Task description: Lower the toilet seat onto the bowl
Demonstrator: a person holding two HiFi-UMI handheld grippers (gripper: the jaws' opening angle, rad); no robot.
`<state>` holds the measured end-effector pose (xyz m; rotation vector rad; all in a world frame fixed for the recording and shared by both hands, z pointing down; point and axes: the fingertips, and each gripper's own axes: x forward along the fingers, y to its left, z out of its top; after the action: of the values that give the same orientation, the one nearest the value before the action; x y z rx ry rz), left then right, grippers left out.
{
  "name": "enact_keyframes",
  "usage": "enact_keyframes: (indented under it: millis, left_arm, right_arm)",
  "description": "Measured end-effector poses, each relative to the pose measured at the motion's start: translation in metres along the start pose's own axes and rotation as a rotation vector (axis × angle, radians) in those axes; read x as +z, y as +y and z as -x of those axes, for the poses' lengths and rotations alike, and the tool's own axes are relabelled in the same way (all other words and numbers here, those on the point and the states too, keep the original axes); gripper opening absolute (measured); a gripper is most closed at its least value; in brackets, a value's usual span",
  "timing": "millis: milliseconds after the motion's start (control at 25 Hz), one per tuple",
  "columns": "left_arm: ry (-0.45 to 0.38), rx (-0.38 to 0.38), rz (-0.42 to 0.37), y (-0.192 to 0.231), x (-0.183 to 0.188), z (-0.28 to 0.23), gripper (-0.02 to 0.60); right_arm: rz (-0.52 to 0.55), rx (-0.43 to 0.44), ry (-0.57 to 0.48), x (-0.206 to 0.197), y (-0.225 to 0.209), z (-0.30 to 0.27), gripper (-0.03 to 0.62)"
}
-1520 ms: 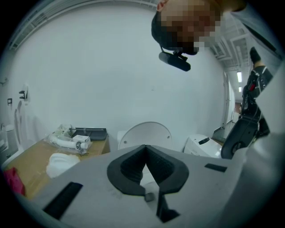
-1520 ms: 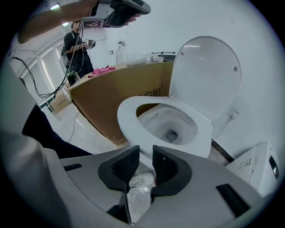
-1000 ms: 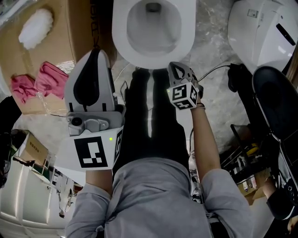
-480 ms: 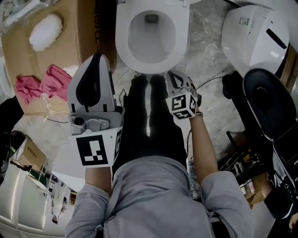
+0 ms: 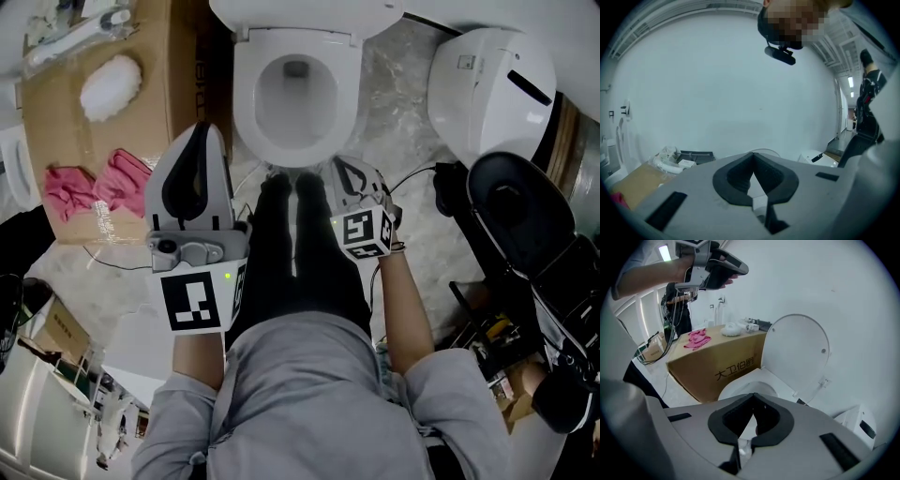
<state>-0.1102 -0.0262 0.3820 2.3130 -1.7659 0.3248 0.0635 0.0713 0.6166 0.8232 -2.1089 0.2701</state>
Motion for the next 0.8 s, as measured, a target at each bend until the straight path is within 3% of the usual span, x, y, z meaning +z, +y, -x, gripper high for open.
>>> enact_keyframes:
  millis: [800]
  left_arm:
    - [-0.084, -0.001, -0.038, -0.008, 0.082, 0.001, 0.0]
  right_arm:
    - [-0.047, -0.107, -0.188, 0.108, -0.063, 0.061, 0.0]
